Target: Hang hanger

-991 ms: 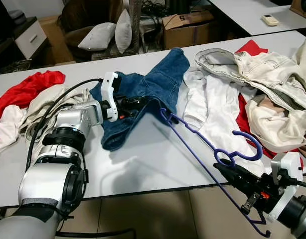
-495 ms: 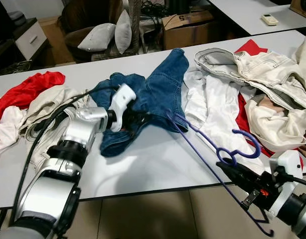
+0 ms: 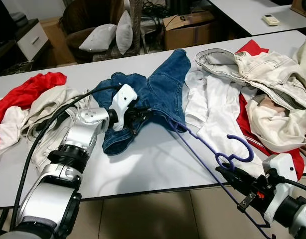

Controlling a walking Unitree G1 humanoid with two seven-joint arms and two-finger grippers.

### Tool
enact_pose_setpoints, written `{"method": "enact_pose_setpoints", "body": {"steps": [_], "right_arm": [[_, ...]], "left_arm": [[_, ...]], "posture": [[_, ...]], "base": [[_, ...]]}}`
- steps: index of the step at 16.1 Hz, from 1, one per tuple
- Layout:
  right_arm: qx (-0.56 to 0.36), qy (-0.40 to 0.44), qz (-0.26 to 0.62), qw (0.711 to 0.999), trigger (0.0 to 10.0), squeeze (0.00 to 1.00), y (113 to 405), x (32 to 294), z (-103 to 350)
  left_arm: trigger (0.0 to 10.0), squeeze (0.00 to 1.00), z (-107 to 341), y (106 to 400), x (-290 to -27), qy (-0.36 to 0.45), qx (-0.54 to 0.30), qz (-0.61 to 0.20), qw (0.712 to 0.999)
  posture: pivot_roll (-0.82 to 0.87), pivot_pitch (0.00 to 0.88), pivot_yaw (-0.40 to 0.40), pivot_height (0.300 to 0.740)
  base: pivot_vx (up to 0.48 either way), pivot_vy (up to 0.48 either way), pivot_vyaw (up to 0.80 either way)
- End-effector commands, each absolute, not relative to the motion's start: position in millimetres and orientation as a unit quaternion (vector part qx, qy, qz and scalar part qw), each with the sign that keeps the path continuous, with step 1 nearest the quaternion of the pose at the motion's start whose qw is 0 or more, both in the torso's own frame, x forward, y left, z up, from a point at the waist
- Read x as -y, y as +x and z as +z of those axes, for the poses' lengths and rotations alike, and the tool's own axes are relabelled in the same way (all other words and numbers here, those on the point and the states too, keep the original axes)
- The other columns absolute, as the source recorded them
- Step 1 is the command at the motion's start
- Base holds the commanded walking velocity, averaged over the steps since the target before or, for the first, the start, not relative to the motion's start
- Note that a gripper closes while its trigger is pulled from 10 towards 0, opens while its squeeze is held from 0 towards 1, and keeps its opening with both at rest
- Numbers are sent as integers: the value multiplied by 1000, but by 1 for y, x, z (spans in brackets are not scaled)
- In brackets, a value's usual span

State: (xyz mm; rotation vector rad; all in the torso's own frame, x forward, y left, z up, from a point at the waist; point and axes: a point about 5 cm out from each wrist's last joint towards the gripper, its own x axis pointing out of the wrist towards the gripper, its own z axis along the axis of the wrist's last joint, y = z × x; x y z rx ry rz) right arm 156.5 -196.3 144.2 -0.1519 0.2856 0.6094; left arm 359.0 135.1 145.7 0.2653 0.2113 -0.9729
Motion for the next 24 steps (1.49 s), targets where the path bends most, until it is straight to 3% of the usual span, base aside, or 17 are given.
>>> {"method": "enact_pose_setpoints", "body": {"steps": [1, 2, 3, 10, 16, 24], "right_arm": [[-138, -74, 297, 942, 10000, 0, 158, 194, 144], [-137, -72, 296, 943, 10000, 0, 158, 193, 143], [-136, -71, 296, 943, 10000, 0, 159, 191, 143], [-133, -68, 298, 943, 10000, 0, 161, 187, 142], [-132, -72, 301, 942, 10000, 0, 163, 187, 141], [-130, -74, 301, 942, 10000, 0, 164, 186, 141]], "left_arm": [[10000, 1000, 141, 355, -142, 157, -99, -459, 869], [10000, 137, 137, 353, -141, 176, -98, -461, 864], [10000, 0, 133, 352, -140, 188, -99, -459, 863], [10000, 0, 135, 347, -132, 171, -42, -457, 872], [10000, 0, 110, 334, -128, 194, -95, -477, 852], [10000, 0, 107, 339, -130, 255, -89, -419, 867]], "posture": [[-116, 0, 195, 740], [-115, 0, 195, 740], [-111, 0, 197, 740], [-112, 0, 199, 740], [-112, 0, 198, 740], [-107, 0, 204, 740]], "base": [[0, 0, 0], [0, 0, 0], [0, 0, 0], [0, 0, 0], [0, 0, 0], [0, 0, 0]]}}
